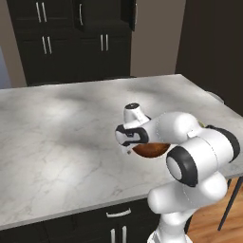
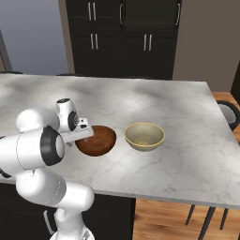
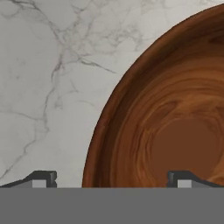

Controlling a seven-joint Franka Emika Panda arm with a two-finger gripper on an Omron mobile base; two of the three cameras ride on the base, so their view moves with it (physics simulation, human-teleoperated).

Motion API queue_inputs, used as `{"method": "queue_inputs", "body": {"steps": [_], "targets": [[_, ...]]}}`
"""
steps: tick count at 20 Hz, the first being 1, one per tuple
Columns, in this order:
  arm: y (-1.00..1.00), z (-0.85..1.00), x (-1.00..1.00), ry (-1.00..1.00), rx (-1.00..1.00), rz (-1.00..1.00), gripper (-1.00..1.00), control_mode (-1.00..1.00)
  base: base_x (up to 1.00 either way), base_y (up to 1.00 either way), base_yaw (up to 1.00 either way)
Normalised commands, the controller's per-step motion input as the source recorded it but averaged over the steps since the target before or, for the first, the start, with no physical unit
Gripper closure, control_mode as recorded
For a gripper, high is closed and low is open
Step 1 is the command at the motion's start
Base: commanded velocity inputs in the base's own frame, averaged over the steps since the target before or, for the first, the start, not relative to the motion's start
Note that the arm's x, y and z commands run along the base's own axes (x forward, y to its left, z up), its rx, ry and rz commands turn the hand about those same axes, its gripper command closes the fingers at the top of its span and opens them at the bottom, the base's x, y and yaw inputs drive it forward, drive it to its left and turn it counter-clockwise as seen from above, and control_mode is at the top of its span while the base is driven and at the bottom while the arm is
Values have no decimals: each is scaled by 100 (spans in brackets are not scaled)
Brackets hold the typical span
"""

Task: Open the cabinet. Pick the bowls from the counter and place them in the cabinet. Then close the cabinet.

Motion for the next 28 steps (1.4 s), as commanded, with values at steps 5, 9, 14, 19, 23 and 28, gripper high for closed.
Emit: {"method": "queue_inputs", "body": {"steps": [5,9,14,19,23,28], "targets": [[0,-46,4,-12,0,0,-100,-100,0,0,0],[0,-38,13,-13,0,0,100,-100,0,0,0],[0,-2,1,-1,0,0,100,-100,0,0,0],[0,0,0,0,0,0,100,-100,0,0,0],[0,58,-16,-22,3,0,100,-100,0,0,0],[0,99,-47,-38,-11,0,100,-100,0,0,0]]}}
